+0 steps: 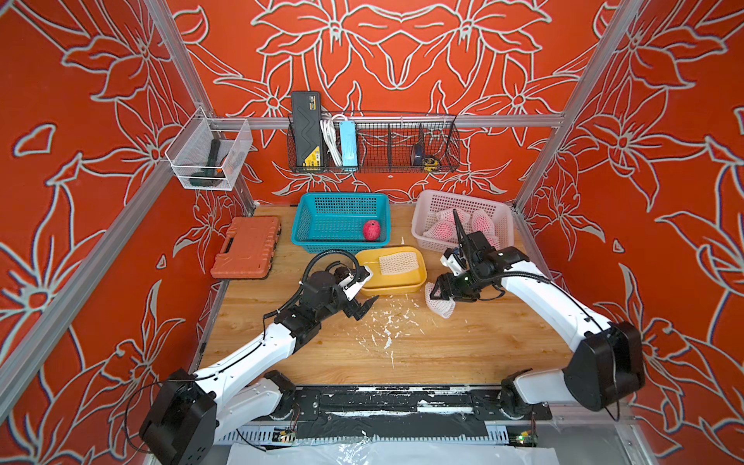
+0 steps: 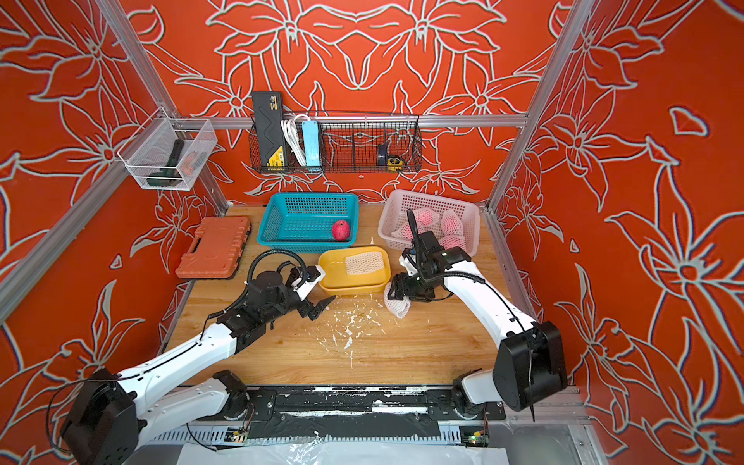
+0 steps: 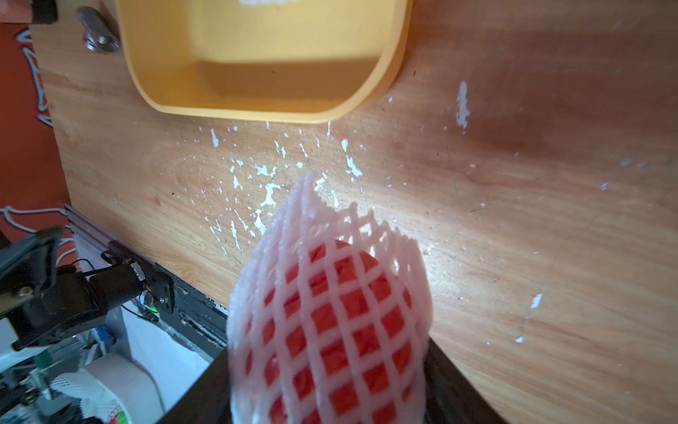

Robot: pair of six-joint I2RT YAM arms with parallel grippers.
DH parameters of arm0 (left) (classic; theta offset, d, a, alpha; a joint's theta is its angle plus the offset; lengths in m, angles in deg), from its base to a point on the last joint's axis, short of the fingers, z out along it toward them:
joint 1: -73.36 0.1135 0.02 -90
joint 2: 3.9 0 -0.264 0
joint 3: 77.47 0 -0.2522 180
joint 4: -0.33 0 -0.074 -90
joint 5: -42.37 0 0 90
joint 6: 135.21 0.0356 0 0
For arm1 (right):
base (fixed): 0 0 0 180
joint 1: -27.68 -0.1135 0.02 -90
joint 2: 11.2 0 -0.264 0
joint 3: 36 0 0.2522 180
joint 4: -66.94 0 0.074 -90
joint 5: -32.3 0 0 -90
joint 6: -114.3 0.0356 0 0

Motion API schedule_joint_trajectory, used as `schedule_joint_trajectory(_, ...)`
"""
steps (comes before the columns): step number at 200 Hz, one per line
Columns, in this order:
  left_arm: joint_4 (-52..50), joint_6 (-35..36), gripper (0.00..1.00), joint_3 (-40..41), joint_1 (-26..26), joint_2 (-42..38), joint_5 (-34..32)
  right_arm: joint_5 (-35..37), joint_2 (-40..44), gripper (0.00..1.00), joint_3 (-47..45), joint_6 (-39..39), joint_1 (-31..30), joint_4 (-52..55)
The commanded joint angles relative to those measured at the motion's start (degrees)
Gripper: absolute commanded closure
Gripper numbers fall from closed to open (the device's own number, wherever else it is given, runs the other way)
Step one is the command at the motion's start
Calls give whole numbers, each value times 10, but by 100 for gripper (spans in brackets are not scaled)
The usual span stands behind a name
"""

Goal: Remove foam nets from apples
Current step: Place the apple at the center of the board.

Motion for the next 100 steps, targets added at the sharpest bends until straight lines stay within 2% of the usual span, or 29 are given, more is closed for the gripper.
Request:
schedule_joint_trajectory(1,30,17,3,3,-1,9,-1,-29,-41,34,14,36,-5,44)
schedule_joint_trajectory(60,49,27,3,20,-1,25,22,-101,-123,34,30,68,-9,30)
schedule_joint_trajectory(100,54,27,4,20,-2,29,29,-117,-155,33,47,65,-20,52)
